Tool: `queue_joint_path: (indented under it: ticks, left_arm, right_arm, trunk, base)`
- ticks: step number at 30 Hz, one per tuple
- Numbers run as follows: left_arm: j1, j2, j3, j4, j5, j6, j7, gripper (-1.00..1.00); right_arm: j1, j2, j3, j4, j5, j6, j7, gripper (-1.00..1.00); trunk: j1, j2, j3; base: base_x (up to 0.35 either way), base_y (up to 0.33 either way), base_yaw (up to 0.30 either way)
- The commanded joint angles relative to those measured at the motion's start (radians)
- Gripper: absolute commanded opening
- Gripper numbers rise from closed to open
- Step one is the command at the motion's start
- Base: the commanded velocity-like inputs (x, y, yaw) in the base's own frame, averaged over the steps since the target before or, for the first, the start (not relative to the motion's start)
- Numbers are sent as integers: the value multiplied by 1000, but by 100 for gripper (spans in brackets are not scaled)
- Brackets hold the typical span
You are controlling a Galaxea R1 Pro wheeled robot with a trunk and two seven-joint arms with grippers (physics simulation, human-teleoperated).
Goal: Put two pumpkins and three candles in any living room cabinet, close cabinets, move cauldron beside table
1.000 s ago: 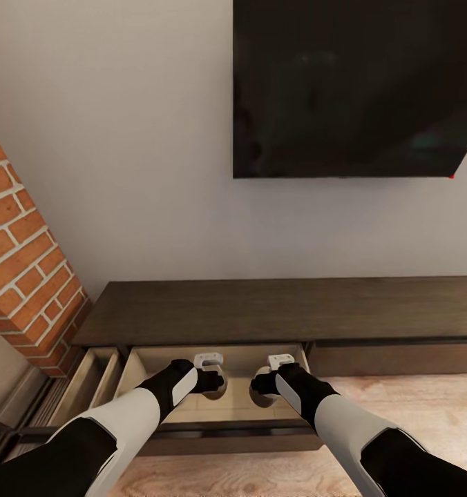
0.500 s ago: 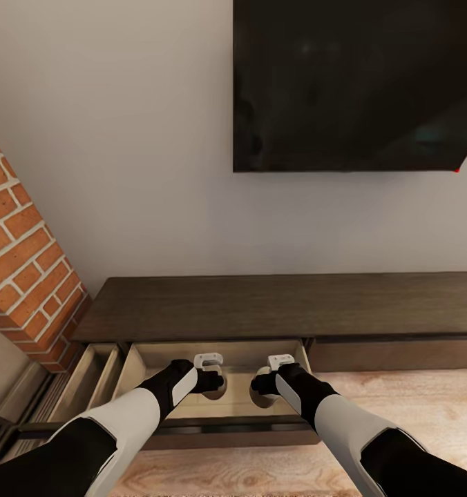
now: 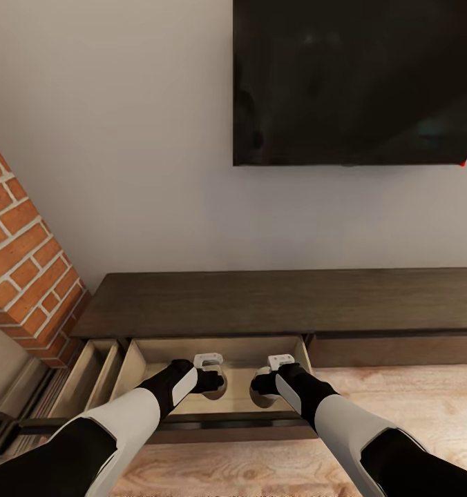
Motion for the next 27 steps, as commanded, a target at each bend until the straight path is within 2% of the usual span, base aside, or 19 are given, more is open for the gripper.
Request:
queue_joint_path:
  ticks: [1,10,16,27]
  left_arm:
    - [0,0,-4,-2,8,4,6,-100]
    - [0,0,-4,-2,8,4,6,-100]
    - [0,0,-4,-2,8,4,6,-100]
    - [0,0,-4,-2,8,4,6,-100]
  right_arm:
    - [-1,0,8,-2,-11,4,-7,-100]
    - [-1,0,8,-2,-11,4,-7,-100]
    - [-1,0,8,-2,-10,4,-7,-100]
    - [-1,0,8,-2,-10,4,-7,-100]
  trunk:
    - [0,0,-2]
    - [0,0,-16]
    - [0,0,-26]
    - [0,0,-43]
  base:
    - [0,0,0]
    - [1,0,0]
    - [188,0,0]
    - [20,0,0]
